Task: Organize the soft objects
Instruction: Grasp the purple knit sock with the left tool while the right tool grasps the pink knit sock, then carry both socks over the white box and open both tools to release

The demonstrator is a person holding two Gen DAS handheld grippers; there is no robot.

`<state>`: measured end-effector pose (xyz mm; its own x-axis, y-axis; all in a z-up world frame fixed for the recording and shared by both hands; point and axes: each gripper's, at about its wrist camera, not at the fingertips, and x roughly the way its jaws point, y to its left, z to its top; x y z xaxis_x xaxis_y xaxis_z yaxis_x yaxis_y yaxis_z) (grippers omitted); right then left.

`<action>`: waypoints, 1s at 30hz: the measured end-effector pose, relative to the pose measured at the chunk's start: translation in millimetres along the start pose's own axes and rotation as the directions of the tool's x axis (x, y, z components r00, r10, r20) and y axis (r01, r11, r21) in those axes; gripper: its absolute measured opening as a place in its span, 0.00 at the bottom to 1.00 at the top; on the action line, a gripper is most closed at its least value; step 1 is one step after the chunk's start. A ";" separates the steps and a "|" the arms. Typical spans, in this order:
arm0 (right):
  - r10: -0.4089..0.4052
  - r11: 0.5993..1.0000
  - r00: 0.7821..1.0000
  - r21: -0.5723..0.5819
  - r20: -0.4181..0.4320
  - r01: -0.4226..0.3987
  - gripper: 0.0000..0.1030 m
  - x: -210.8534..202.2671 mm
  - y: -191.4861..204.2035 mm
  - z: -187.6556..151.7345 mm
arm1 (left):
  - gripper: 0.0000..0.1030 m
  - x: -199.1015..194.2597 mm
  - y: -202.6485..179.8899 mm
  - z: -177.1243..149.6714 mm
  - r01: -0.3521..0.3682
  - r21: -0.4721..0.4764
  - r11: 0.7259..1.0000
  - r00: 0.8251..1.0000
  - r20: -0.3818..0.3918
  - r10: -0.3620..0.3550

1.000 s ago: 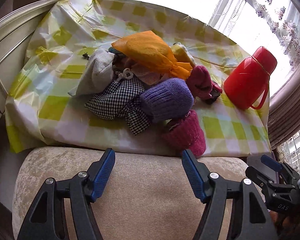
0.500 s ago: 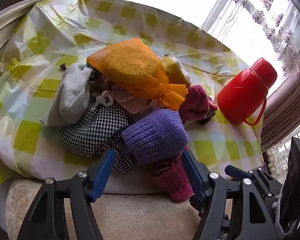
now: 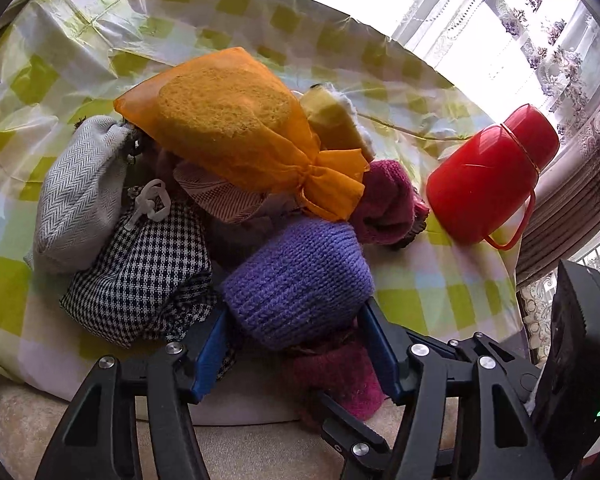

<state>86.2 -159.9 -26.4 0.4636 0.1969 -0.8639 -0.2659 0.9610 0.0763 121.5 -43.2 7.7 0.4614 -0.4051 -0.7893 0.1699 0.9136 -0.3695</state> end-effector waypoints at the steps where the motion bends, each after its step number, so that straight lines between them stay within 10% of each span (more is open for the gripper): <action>1: 0.012 1.000 1.000 -0.002 -0.007 -0.012 0.77 2.2 0.2 0.2 | 0.57 -0.2 0.4 -1.0 0.003 -0.002 1.000 1.000 0.001 -0.003; 12: 0.029 1.000 0.999 0.009 0.024 -0.030 0.37 -7.7 -4.0 -10.2 | 0.44 -19.0 -4.2 -11.3 0.004 -0.001 1.000 0.999 0.052 -0.004; 30: -0.038 0.981 0.993 0.194 0.110 0.016 0.33 -74.1 -61.6 -55.0 | 0.37 -45.5 -42.9 -41.9 0.040 0.065 0.997 0.996 0.071 -0.045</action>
<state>21.8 -244.4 5.5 0.5636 0.1800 -0.8062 -0.0895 0.9835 0.1570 56.7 -65.4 39.0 0.5141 -0.4417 -0.7352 0.2448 0.8971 -0.3678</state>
